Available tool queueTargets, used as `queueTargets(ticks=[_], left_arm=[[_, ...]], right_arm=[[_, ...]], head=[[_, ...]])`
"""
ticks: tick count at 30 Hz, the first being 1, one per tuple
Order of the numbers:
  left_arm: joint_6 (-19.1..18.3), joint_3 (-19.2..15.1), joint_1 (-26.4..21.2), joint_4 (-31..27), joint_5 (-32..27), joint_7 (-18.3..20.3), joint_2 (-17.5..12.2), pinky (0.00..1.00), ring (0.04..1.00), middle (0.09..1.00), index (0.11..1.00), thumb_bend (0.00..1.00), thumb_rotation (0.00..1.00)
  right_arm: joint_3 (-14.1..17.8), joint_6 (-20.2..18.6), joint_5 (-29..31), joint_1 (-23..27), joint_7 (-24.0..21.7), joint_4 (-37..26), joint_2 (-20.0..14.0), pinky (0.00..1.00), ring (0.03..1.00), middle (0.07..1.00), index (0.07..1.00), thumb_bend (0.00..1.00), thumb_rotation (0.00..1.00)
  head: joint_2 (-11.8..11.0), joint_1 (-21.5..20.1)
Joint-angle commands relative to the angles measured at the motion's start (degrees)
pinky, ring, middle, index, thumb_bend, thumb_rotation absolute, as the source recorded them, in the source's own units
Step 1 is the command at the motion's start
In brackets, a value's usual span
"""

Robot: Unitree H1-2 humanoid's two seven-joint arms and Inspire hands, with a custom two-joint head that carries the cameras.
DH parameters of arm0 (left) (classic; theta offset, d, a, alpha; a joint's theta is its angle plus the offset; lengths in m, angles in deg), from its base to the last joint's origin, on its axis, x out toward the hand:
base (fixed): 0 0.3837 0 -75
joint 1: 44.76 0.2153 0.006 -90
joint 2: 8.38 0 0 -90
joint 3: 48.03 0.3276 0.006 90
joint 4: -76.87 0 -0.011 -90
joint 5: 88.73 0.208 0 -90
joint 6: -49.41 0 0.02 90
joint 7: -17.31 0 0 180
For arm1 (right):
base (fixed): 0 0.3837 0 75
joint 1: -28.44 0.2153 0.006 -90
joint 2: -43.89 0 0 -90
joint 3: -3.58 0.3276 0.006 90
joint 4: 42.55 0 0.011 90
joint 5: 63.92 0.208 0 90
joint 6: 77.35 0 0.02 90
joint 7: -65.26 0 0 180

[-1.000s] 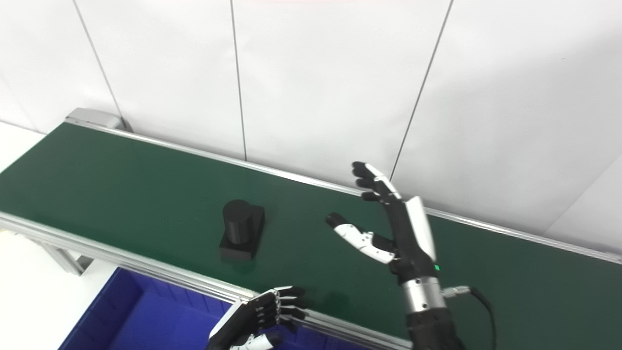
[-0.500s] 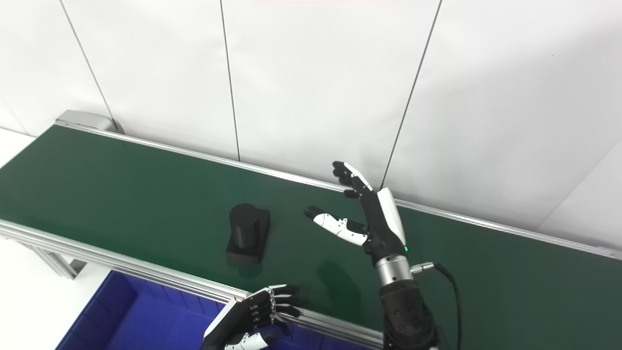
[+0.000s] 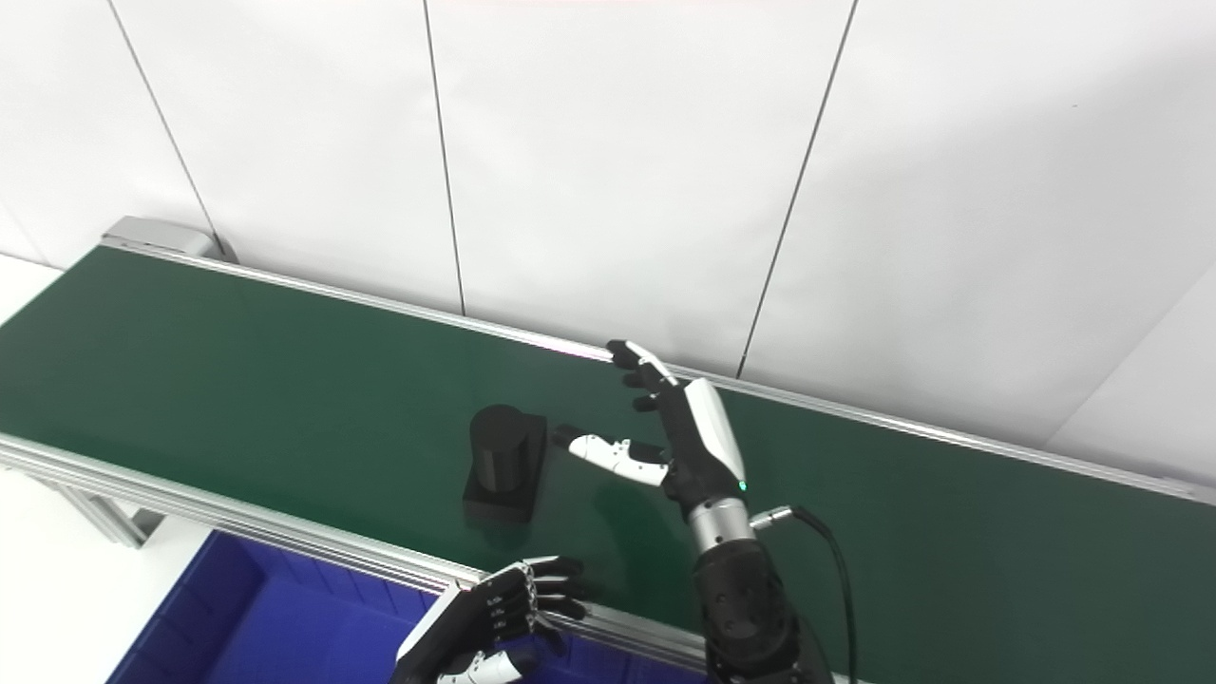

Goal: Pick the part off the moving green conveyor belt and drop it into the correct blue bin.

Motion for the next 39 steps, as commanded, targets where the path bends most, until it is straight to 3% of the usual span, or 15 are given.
queueTargets(ticks=[1, 10, 17, 31, 39], left_arm=[[1.6, 0.4, -0.2, -2.1, 0.3, 0.2, 0.1, 0.66, 0.695, 0.733, 0.786, 0.83, 0.59], [1.6, 1.0, 0.0, -2.8, 1.0, -0.5, 0.1, 0.65, 0.688, 0.718, 0.775, 0.81, 0.59], [1.6, 1.2, 0.1, -3.5, 0.3, -0.8, 0.9, 0.63, 0.666, 0.677, 0.674, 0.85, 0.6], [1.6, 1.5, 0.5, -4.5, 0.0, -1.1, 2.0, 0.59, 0.618, 0.617, 0.616, 0.83, 0.59], [1.6, 1.7, 0.7, -5.8, 0.1, -1.3, 2.5, 0.58, 0.615, 0.619, 0.621, 0.83, 0.6]], right_arm=[[-0.7, 3.7, -0.6, 2.3, 1.5, 0.1, 1.1, 0.75, 0.839, 0.861, 0.872, 0.74, 0.49], [-1.6, 6.0, -0.5, 1.7, 2.6, 3.0, 0.9, 0.73, 0.819, 0.844, 0.865, 0.77, 0.48], [-1.8, 6.4, 0.0, 1.3, 1.8, 2.9, 0.9, 0.74, 0.818, 0.844, 0.865, 0.78, 0.47], [-3.7, 5.3, -0.9, 0.5, 1.3, 1.8, 0.6, 0.76, 0.826, 0.843, 0.858, 0.8, 0.36], [-5.0, 7.1, -3.5, 0.4, 3.4, 4.3, -0.5, 0.76, 0.812, 0.818, 0.828, 0.83, 0.28]], head=[[0.1, 0.2], [1.0, 0.6], [1.8, 0.9], [3.5, 1.2], [5.6, 0.5]])
